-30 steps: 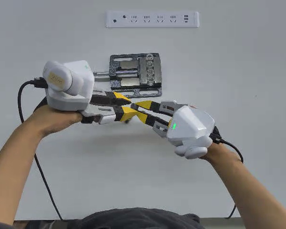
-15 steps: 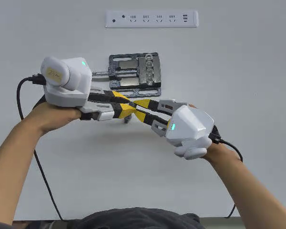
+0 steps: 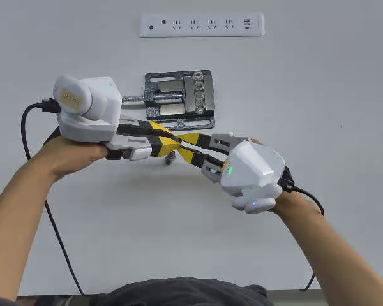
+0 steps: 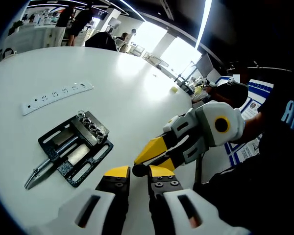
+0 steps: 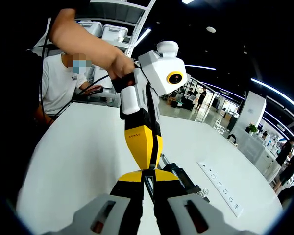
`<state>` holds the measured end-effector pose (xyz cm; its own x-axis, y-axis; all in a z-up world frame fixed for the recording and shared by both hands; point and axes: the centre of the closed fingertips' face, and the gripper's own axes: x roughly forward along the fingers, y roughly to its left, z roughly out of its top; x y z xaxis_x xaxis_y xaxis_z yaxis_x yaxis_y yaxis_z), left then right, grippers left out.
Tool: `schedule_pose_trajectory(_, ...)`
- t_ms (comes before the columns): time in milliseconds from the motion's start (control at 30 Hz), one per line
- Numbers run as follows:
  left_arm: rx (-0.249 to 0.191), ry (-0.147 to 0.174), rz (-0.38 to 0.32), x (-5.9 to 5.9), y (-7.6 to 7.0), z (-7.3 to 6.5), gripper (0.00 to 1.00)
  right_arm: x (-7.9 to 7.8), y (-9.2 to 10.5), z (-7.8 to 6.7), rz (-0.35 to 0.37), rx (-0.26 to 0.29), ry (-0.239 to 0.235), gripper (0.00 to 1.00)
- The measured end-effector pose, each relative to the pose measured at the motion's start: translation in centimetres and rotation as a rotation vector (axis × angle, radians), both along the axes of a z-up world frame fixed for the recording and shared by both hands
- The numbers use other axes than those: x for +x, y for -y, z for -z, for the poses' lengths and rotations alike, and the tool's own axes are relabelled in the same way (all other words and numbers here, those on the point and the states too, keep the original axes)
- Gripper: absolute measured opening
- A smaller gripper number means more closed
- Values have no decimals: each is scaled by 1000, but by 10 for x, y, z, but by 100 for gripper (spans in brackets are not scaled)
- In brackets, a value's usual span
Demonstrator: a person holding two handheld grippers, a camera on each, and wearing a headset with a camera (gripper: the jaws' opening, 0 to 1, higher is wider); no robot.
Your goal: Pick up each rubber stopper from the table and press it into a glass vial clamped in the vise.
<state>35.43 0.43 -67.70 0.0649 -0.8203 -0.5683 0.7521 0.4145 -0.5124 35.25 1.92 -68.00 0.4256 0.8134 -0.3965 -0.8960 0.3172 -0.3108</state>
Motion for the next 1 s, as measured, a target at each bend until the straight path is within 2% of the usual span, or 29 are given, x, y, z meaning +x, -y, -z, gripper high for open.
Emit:
schedule_pose_trajectory(67, -3, -4, 2, -1, 1, -1, 8, 0, 0, 0, 1, -1, -3, 5)
schedule_pose_trajectory(300, 7, 15, 8, 0, -1, -1, 8, 0, 0, 0, 0, 4, -3, 5)
schedule_pose_trajectory(467, -5, 9, -3, 2, -1, -3, 8, 2, 0, -3, 1, 10, 2, 5)
schedule_pose_trajectory(600, -1, 25, -2, 5, -4, -2, 9, 0, 1, 2, -6, -11, 6, 5)
schedule_pose_trajectory(1000, -8, 6, 2, 2, -1, -1, 10, 0, 2, 1, -7, -13, 18, 5)
